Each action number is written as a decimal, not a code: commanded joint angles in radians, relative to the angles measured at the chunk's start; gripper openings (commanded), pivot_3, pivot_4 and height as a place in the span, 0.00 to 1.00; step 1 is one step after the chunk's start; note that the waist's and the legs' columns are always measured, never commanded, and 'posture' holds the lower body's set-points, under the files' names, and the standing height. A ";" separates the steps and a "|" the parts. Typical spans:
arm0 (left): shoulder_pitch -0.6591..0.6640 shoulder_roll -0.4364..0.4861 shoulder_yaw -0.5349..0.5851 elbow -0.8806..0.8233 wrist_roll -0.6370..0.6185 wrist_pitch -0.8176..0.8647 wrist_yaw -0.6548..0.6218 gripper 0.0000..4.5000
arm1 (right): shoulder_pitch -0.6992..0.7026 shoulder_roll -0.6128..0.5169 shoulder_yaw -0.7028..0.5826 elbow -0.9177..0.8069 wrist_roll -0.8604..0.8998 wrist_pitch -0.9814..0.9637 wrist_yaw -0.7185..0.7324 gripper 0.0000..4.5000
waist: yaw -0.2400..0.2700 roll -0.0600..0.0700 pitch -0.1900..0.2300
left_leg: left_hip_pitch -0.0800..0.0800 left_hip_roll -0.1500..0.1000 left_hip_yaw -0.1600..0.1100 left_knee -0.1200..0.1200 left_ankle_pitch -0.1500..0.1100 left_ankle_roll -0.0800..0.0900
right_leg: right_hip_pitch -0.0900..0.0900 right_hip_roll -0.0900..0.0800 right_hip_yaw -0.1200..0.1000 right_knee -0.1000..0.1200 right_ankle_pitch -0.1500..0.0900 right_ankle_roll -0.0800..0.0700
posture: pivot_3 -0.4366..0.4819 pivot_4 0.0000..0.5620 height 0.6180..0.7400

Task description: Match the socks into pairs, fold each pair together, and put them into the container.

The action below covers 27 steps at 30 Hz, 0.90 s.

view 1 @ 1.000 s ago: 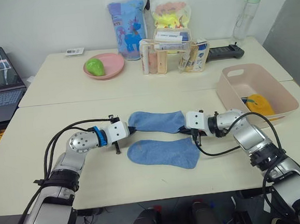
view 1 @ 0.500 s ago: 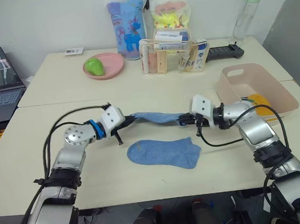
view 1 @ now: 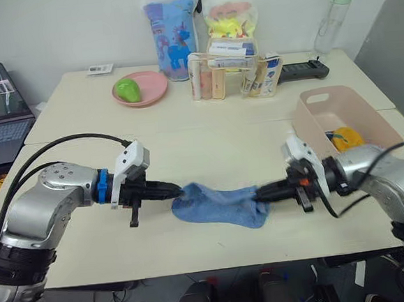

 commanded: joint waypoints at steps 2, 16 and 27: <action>0.034 0.033 -0.017 -0.038 0.012 0.009 -0.014 0.00 | 0.035 0.015 -0.050 -0.098 0.137 0.087 -0.073 0.01 | 0.001 0.000 0.000 | 0.000 0.000 0.000 0.000 0.000 0.000 | 0.000 0.000 0.000 0.001 0.000 0.000 | 0.48 0.27 1.00; -0.061 -0.085 -0.156 0.156 0.192 -0.109 0.009 0.00 | -0.027 0.029 0.036 0.145 -0.007 -0.039 -0.170 0.01 | 0.006 0.000 0.000 | 0.000 0.000 0.001 0.000 0.000 0.000 | 0.000 0.000 0.000 0.001 0.000 0.000 | 0.48 0.27 1.00; -0.185 -0.182 -0.223 0.323 0.331 -0.199 0.021 0.00 | -0.081 0.056 0.096 0.270 -0.144 -0.120 -0.225 0.01 | 0.003 0.000 0.000 | 0.000 0.000 0.001 0.001 0.000 0.000 | 0.000 0.000 0.000 0.001 0.000 0.000 | 0.48 0.27 1.00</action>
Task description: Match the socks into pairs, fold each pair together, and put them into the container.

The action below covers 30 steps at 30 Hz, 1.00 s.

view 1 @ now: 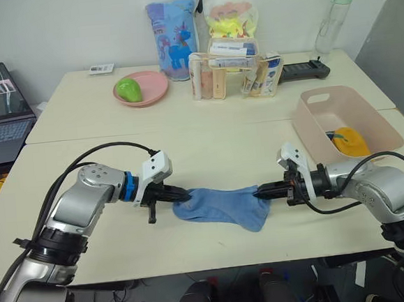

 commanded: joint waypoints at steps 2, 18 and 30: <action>-0.039 -0.023 -0.019 0.047 0.049 -0.048 0.000 0.00 | -0.029 0.014 0.015 0.023 -0.054 -0.060 -0.019 0.01 | -0.001 0.000 0.000 | 0.000 0.000 0.000 0.000 0.000 0.000 | 0.000 0.000 0.000 0.000 0.000 0.000 | 0.48 0.27 1.00; -0.029 0.020 0.181 0.113 -0.036 -0.103 -0.034 0.49 | 0.077 -0.047 -0.165 -0.095 0.055 0.026 -0.028 0.37 | -0.003 0.000 0.000 | 0.000 0.000 0.000 0.000 0.000 0.000 | 0.000 0.000 0.000 0.000 0.000 0.000 | 0.48 0.27 1.00; 0.165 0.081 0.180 -0.101 -0.036 -0.092 -0.046 0.49 | 0.145 -0.049 -0.093 -0.145 0.004 -0.021 -0.061 0.37 | -0.003 0.000 0.000 | 0.000 0.000 0.000 0.000 0.000 0.000 | 0.000 0.000 0.000 0.000 0.000 0.000 | 0.48 0.27 1.00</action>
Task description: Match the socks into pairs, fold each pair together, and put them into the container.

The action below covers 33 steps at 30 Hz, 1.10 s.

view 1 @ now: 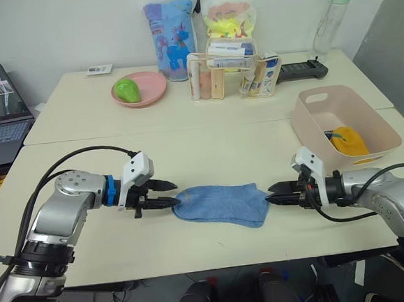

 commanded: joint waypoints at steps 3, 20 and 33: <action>0.035 0.054 0.014 -0.046 0.002 -0.029 -0.021 0.49 | 0.005 -0.005 -0.003 -0.033 -0.005 -0.030 0.004 0.37 | 0.000 0.000 0.000 | 0.000 0.000 0.000 0.000 0.000 0.000 | 0.000 0.000 0.000 0.000 0.000 0.000 | 0.48 0.27 1.00; 0.077 0.037 -0.031 -0.006 0.054 -0.040 0.016 0.49 | 0.020 0.001 0.020 -0.024 -0.021 -0.062 0.006 0.37 | 0.001 0.000 0.000 | 0.000 0.000 0.000 0.000 0.000 0.000 | 0.000 0.000 0.000 0.000 0.000 0.000 | 0.48 0.27 1.00; 0.061 -0.009 -0.023 -0.018 0.025 0.005 0.036 0.49 | 0.010 0.001 0.031 -0.027 -0.021 -0.061 0.008 0.37 | 0.001 0.000 0.000 | 0.000 0.000 0.000 0.000 0.000 0.000 | 0.000 0.000 0.000 0.000 0.000 0.000 | 0.48 0.27 1.00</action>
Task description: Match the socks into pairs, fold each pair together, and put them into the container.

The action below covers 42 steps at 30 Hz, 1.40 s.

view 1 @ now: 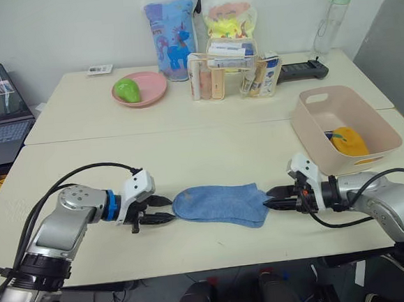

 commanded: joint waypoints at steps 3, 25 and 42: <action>0.001 0.006 0.014 -0.046 -0.028 0.024 -0.003 0.49 | -0.010 0.000 -0.008 -0.025 0.007 -0.011 0.006 0.37 | 0.000 0.000 0.000 | 0.000 0.000 0.000 0.000 0.000 0.000 | 0.000 0.000 0.000 0.000 0.000 0.000 | 0.48 0.27 1.00; 0.024 0.046 0.017 -0.048 -0.016 0.005 -0.009 0.49 | -0.013 0.008 0.001 -0.028 -0.002 -0.016 0.002 0.37 | 0.000 0.000 0.000 | 0.000 0.000 0.000 0.000 0.000 0.000 | 0.000 0.000 0.000 0.000 0.000 0.000 | 0.48 0.27 1.00; 0.016 -0.003 -0.003 -0.051 -0.014 0.021 0.032 0.49 | -0.002 0.004 0.006 -0.037 -0.009 -0.020 0.003 0.37 | 0.001 0.000 0.000 | 0.000 0.000 0.000 0.000 0.000 0.000 | 0.000 0.000 0.000 0.000 0.000 0.000 | 0.48 0.27 1.00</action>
